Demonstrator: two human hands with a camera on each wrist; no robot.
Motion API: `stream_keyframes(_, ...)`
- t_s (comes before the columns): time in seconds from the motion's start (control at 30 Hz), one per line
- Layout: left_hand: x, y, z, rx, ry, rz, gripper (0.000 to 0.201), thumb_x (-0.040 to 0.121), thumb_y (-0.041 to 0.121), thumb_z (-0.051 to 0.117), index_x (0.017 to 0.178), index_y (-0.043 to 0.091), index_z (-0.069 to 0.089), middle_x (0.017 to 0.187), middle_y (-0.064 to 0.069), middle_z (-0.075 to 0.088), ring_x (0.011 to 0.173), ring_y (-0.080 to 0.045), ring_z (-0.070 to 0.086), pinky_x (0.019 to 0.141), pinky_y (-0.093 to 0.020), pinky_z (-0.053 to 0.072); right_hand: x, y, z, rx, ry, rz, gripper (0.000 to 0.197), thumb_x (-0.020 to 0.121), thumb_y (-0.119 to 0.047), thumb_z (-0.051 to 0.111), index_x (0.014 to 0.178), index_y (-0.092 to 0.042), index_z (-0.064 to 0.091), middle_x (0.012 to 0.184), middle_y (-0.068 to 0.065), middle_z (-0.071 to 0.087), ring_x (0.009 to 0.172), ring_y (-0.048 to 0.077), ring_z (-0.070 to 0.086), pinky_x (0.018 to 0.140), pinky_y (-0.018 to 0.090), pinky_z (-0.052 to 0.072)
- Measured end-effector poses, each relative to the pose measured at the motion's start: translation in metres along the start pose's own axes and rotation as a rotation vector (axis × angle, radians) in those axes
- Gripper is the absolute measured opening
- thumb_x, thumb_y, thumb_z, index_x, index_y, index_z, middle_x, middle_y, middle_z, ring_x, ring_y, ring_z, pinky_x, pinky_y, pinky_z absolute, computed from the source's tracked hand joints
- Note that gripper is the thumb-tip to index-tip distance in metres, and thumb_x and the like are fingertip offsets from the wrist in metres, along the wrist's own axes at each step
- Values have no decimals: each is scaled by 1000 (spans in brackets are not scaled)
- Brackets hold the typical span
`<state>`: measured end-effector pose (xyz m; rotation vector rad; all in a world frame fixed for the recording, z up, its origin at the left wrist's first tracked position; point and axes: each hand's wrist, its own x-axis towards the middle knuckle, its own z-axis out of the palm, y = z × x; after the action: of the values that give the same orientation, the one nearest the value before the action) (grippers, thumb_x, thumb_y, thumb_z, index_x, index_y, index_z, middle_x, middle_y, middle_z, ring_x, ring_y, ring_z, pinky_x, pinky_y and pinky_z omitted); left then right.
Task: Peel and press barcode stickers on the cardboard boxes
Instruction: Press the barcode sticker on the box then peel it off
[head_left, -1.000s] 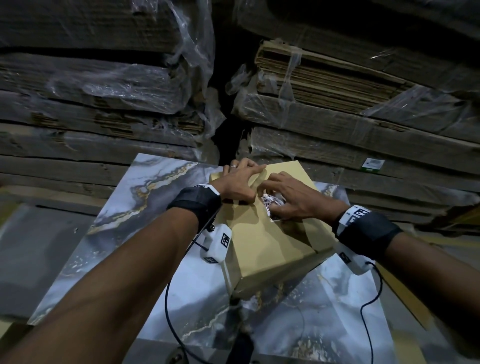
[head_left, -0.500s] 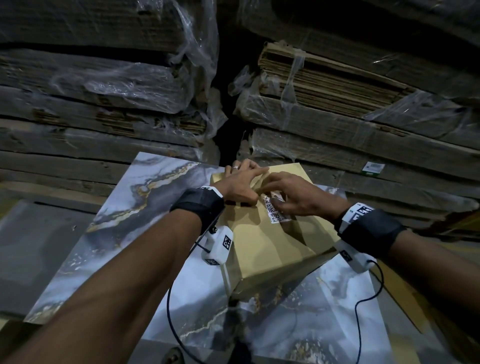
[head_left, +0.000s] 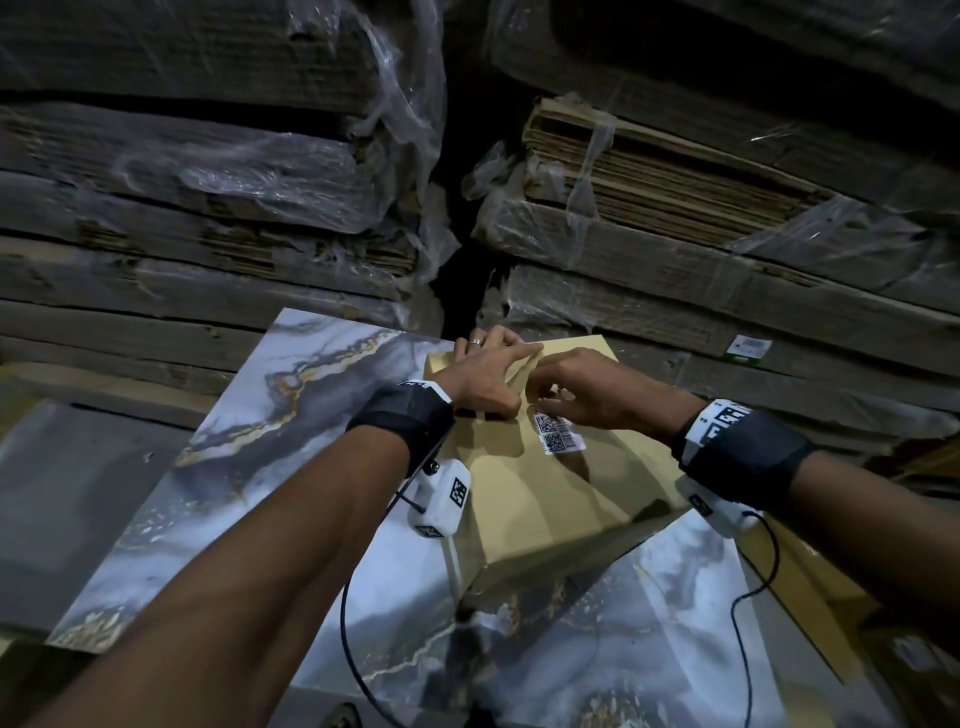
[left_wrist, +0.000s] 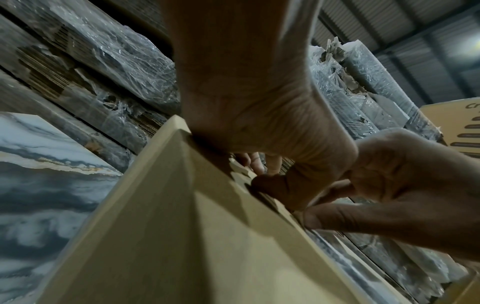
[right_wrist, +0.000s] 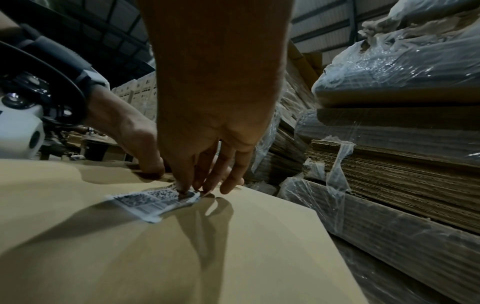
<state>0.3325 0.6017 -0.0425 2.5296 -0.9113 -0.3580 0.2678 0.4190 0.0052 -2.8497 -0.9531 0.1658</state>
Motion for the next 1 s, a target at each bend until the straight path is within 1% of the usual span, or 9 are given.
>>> stream_keyframes(0.1,-1,2,-2,1,-8,-5,104,55,35,53,156,36,32,133,0,33,118,-24,33,97,-35,17,1,-1,-2,-25,-1,-27,5,87,-12,64,85,-17,66,82,-2,63,72,20,55,66,39,47)
stream_keyframes(0.2,-2,4,-3,-7,-11,-10,107,51,35,53,155,36,33,134,0,33,118,-24,34,98,-35,17,-3,1,0,-84,20,-81,4,90,-11,63,87,-13,65,81,2,62,72,25,57,63,38,45)
stream_keyframes(0.37,-2,4,-3,-8,-10,-9,109,48,34,55,155,35,34,133,1,33,119,-25,34,97,-33,16,-7,7,9,-178,59,-144,8,92,-14,57,92,-12,65,90,7,63,78,30,59,64,42,49)
stream_keyframes(0.5,-3,5,-4,-5,-15,-12,110,47,35,56,155,36,35,133,1,33,118,-24,32,97,-33,16,-13,11,14,-195,99,-113,20,95,-21,51,94,-12,68,96,7,66,81,30,62,64,44,52)
stream_keyframes(0.6,-4,4,-4,-9,-13,-8,108,48,35,55,154,36,35,134,2,33,118,-24,33,97,-33,15,-21,10,23,-181,159,-67,26,96,-25,47,95,-11,69,101,7,67,79,30,64,61,44,53)
stream_keyframes(0.77,-5,6,-5,-7,1,-6,108,46,34,51,153,35,38,134,2,34,109,-16,27,97,-32,17,-31,6,34,-139,308,-42,10,92,-13,63,95,-8,70,104,7,68,80,29,66,59,42,55)
stream_keyframes(0.83,-7,7,-6,-7,5,-4,108,46,34,50,153,35,38,135,2,34,113,-19,30,98,-32,18,-34,4,35,-134,346,-40,5,90,-8,68,94,-7,70,104,6,68,80,28,66,58,40,54)
stream_keyframes(0.9,-7,7,-6,-7,1,-1,108,46,34,50,154,35,37,135,1,34,117,-20,31,102,-34,18,-36,3,37,-134,371,-43,4,89,-7,68,92,-7,70,103,6,68,79,28,65,57,40,54)
stream_keyframes(1.0,-8,7,-7,-18,4,8,109,46,33,50,154,34,37,134,1,33,108,-15,27,109,-38,19,-39,3,39,-148,380,-32,7,90,-11,64,93,-7,70,102,6,69,80,28,65,57,42,54)
